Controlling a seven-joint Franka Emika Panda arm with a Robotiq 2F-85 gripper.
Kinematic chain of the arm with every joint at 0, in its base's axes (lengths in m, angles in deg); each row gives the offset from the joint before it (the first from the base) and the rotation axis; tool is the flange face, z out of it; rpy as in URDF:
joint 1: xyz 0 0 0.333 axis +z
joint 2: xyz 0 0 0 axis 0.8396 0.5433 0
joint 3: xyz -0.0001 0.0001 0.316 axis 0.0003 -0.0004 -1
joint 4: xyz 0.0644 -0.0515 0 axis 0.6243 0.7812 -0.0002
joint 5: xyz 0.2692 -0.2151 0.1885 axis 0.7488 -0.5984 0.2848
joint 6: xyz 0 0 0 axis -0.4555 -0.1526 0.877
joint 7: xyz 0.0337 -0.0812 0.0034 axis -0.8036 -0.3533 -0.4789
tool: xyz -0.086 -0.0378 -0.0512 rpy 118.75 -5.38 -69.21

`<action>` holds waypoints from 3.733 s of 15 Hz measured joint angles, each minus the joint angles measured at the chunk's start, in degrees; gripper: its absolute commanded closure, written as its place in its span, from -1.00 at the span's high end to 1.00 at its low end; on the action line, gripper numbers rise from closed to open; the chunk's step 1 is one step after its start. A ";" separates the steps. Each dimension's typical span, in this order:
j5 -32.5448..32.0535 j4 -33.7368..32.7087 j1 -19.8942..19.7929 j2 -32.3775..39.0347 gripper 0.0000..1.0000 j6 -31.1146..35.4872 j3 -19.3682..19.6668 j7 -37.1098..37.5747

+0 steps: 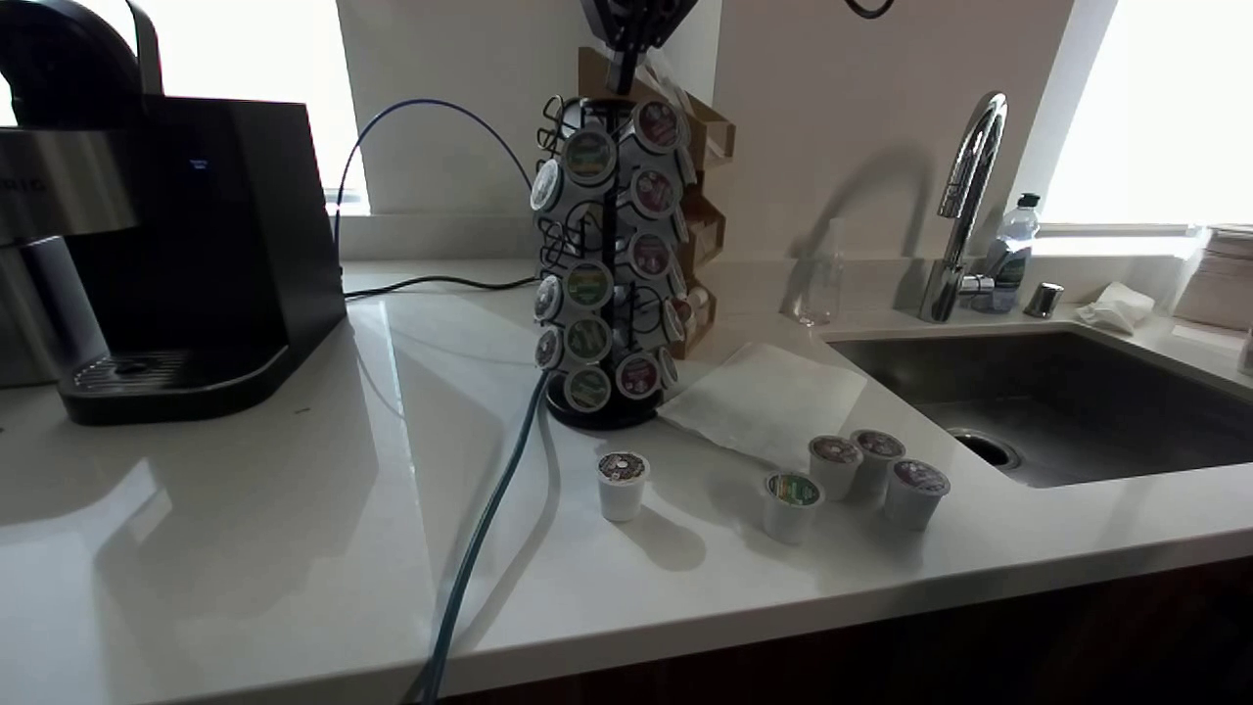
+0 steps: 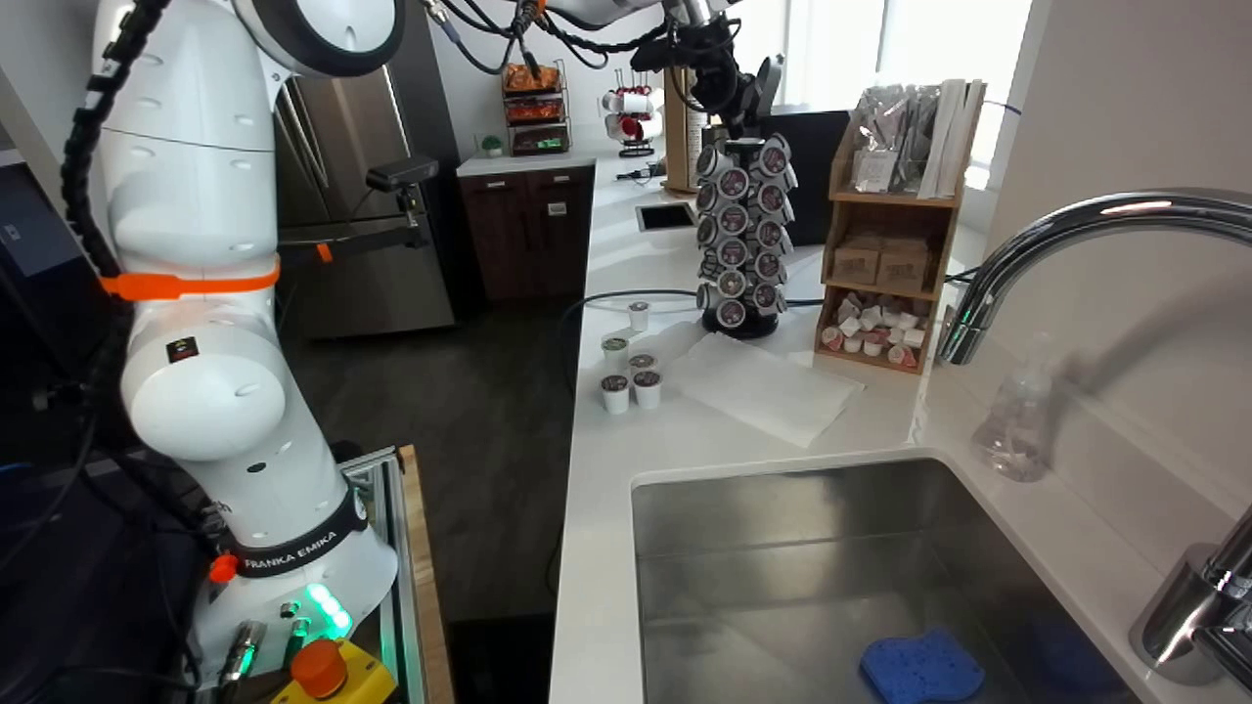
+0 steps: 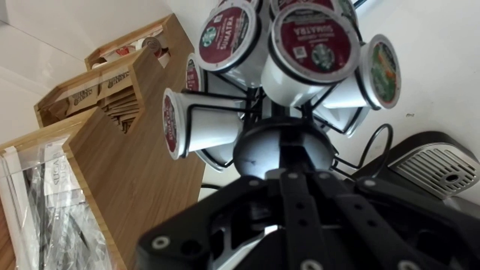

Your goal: Slightly rotate the rack then place one of the small white containers in one of the empty slots closer to the bottom

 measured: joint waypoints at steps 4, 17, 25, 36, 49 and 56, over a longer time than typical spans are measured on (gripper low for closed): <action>0.20 -0.02 0.00 0.13 -1.00 -0.01 0.05 0.00; -1.20 1.65 0.82 -9.37 0.56 -9.62 -0.25 5.40; 1.00 22.79 -3.04 -29.24 1.00 -17.07 1.51 16.67; 3.70 60.28 -8.42 -36.99 1.00 11.33 -0.52 27.35; 10.47 75.69 -7.16 -36.50 1.00 24.33 -1.33 25.91; 8.86 74.97 -8.88 -34.58 1.00 24.33 -2.84 25.61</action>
